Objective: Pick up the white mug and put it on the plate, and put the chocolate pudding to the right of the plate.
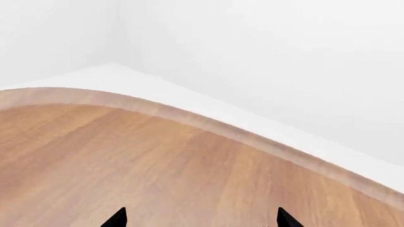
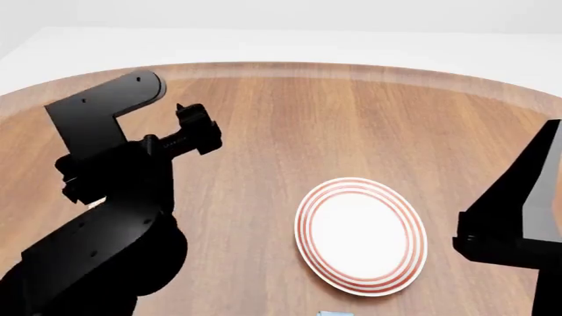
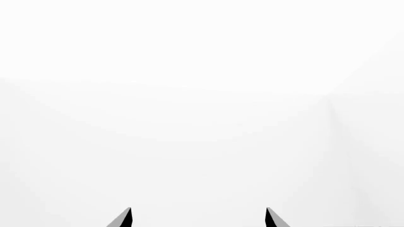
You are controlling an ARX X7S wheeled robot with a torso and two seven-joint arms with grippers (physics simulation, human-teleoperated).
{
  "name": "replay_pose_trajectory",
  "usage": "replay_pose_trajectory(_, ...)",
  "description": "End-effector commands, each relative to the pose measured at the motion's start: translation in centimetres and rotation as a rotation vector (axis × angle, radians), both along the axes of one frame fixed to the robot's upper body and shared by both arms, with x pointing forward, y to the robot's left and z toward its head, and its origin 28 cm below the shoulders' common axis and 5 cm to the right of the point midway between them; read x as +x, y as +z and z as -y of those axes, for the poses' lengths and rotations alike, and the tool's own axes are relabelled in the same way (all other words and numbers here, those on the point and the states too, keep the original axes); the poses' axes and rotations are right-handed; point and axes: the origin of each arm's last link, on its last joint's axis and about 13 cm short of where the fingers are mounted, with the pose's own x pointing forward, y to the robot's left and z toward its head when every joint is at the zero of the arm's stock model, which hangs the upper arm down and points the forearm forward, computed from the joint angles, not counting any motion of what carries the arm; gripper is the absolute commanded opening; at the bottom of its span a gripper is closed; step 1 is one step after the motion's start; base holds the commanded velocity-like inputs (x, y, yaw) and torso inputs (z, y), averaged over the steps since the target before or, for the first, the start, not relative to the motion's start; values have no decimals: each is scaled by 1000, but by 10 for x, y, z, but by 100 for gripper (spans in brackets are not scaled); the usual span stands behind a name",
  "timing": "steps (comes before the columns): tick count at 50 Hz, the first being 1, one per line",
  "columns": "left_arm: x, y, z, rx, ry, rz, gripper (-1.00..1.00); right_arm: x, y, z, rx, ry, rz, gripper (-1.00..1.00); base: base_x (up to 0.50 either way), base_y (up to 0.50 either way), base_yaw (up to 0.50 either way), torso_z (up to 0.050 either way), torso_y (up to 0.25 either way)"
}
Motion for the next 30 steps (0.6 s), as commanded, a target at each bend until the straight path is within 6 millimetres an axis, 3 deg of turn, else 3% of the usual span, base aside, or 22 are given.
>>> replay_pose_trajectory(1,22,4,16,-118,86,-63,100,0,0,1,-9,-10,6,100,0,0,0,0,0)
replay_pose_trajectory(10,35,2,22,-226,217,-106,100,-1,1,1,-8,-9,6,100,0,0,0,0,0)
replay_pose_trajectory(24,50,-2,24,-245,387,-114,100,-1,0,1,-5,-5,1,100,0,0,0,0,0)
replay_pose_trajectory(30,59,-14,22,-270,447,-138,100,-1,-1,0,-7,0,-2,100,0,0,0,0,0)
